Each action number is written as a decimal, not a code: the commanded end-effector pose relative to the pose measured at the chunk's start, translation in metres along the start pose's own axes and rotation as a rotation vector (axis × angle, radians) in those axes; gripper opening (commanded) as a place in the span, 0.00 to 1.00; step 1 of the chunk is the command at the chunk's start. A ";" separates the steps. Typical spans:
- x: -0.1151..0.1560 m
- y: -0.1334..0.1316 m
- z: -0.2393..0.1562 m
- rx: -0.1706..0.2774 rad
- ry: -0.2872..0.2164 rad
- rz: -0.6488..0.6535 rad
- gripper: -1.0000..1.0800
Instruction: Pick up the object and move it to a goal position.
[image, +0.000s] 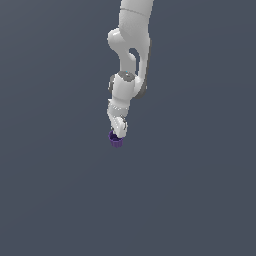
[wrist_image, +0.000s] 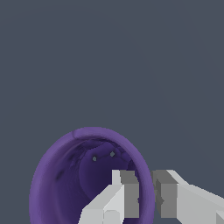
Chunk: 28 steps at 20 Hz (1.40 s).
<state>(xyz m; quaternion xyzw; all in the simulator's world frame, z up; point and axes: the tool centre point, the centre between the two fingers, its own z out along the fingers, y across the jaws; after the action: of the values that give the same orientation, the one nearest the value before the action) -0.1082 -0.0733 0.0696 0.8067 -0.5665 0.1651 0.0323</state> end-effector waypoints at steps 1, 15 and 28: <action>0.000 0.001 0.000 -0.001 0.000 0.001 0.00; 0.042 -0.021 -0.019 -0.001 0.002 0.000 0.00; 0.139 -0.074 -0.061 -0.003 0.004 -0.001 0.00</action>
<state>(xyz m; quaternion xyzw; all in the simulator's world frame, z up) -0.0195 -0.1520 0.1705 0.8062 -0.5668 0.1658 0.0352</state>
